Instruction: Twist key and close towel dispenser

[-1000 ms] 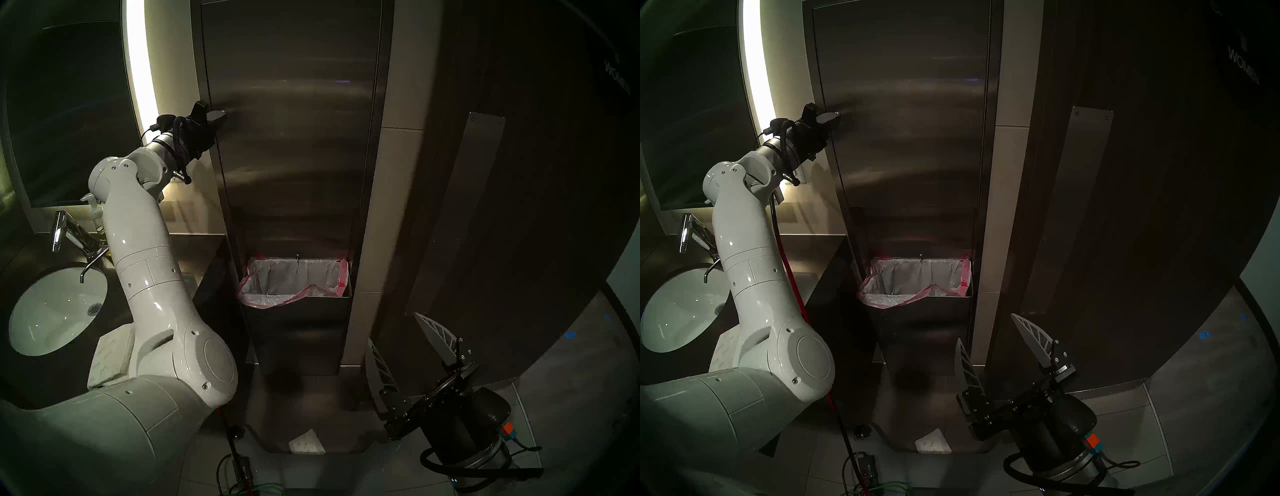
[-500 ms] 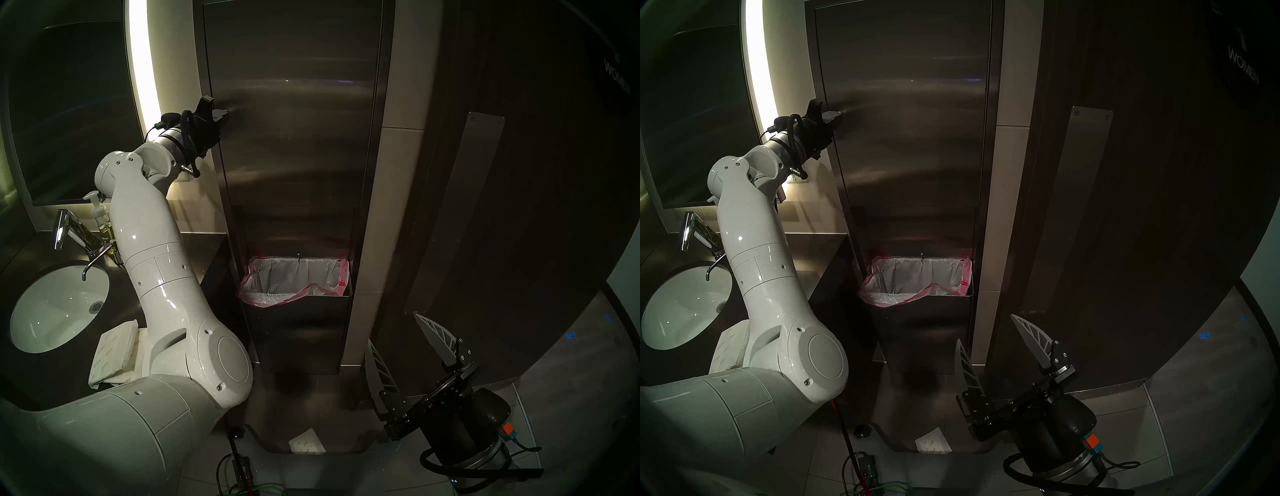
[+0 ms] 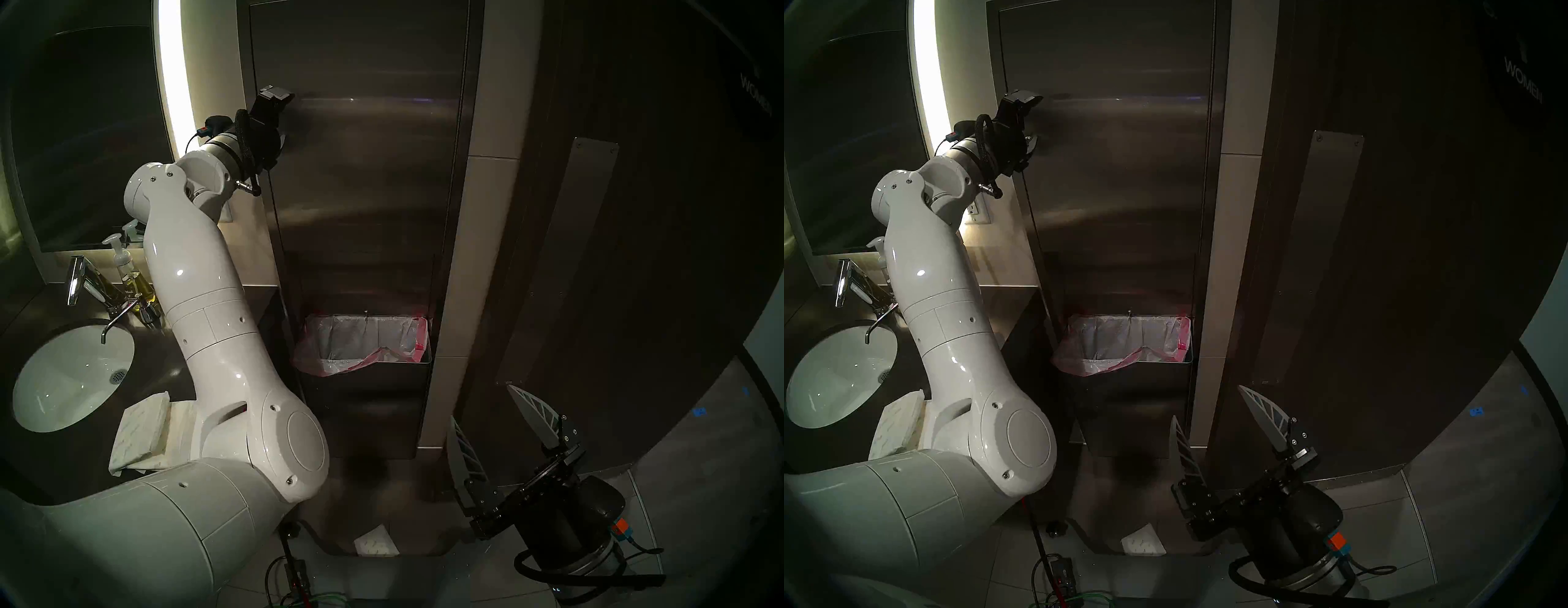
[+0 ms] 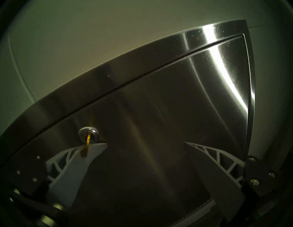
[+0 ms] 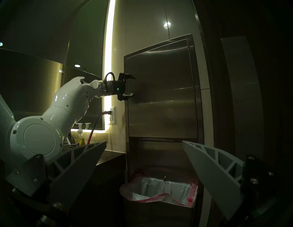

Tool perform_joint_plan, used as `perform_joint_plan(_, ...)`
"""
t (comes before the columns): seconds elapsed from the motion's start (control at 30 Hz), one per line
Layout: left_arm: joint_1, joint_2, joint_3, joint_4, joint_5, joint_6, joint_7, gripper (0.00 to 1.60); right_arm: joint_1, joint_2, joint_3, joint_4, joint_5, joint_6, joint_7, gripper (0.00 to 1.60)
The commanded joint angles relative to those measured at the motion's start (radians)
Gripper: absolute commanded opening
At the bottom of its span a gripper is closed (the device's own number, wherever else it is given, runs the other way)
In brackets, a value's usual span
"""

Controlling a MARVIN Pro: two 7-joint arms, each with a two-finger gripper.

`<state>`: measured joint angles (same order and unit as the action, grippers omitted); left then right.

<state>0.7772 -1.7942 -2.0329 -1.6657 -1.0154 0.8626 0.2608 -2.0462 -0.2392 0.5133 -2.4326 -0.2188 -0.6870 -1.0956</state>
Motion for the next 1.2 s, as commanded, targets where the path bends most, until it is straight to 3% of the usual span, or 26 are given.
perform_joint_plan(0.0, -0.11, -0.058, 0.067, -0.086, -0.058, -0.046, -0.008, 1.6, 0.002, -0.002, 0.001, -0.011, -0.006, 0.0, 0.003, 1.6)
perform_joint_plan(0.2, -0.091, -0.104, 0.138, -0.104, -0.059, -0.047, 0.034, 1.6, 0.003, 0.0, 0.004, -0.011, -0.004, 0.0, 0.001, 1.6)
perform_joint_plan(0.43, -0.172, -0.154, 0.258, -0.138, -0.085, -0.052, 0.036, 1.6, -0.001, -0.006, 0.0, -0.011, -0.007, 0.001, 0.005, 1.6)
perform_joint_plan(0.57, -0.182, -0.164, 0.332, -0.193, -0.098, -0.05, 0.022, 1.6, 0.002, -0.002, 0.004, -0.011, -0.007, 0.001, 0.003, 1.6)
perform_joint_plan(0.6, -0.217, -0.162, 0.347, -0.194, -0.096, -0.043, 0.024, 1.6, 0.001, -0.006, 0.002, -0.011, -0.009, 0.001, 0.006, 1.6)
perform_joint_plan(0.63, -0.187, -0.161, 0.365, -0.222, -0.097, -0.043, 0.017, 1.6, 0.004, 0.0, 0.007, -0.011, -0.007, 0.001, 0.002, 1.6)
perform_joint_plan(0.67, -0.22, -0.153, 0.377, -0.224, -0.093, -0.033, 0.021, 1.6, 0.002, -0.004, 0.004, -0.011, -0.009, 0.001, 0.005, 1.6)
perform_joint_plan(0.77, -0.244, -0.074, 0.415, -0.276, -0.034, 0.002, 0.022, 1.6, 0.002, -0.004, 0.006, -0.011, -0.011, 0.001, 0.005, 1.6)
perform_joint_plan(0.93, -0.15, -0.01, 0.374, -0.364, 0.044, 0.057, 0.055, 1.6, 0.002, -0.004, 0.008, -0.011, -0.012, 0.002, 0.006, 1.6)
perform_joint_plan(1.07, -0.074, 0.025, 0.307, -0.37, 0.107, 0.093, 0.095, 1.6, 0.002, -0.004, 0.009, -0.011, -0.008, 0.002, 0.007, 1.6)
perform_joint_plan(1.13, -0.036, 0.084, 0.289, -0.378, 0.132, 0.097, 0.111, 1.6, -0.001, -0.009, 0.005, -0.011, -0.008, 0.002, 0.01, 1.6)
perform_joint_plan(1.17, -0.04, 0.07, 0.264, -0.381, 0.151, 0.097, 0.124, 1.6, 0.001, -0.005, 0.009, -0.011, -0.007, 0.002, 0.008, 1.6)
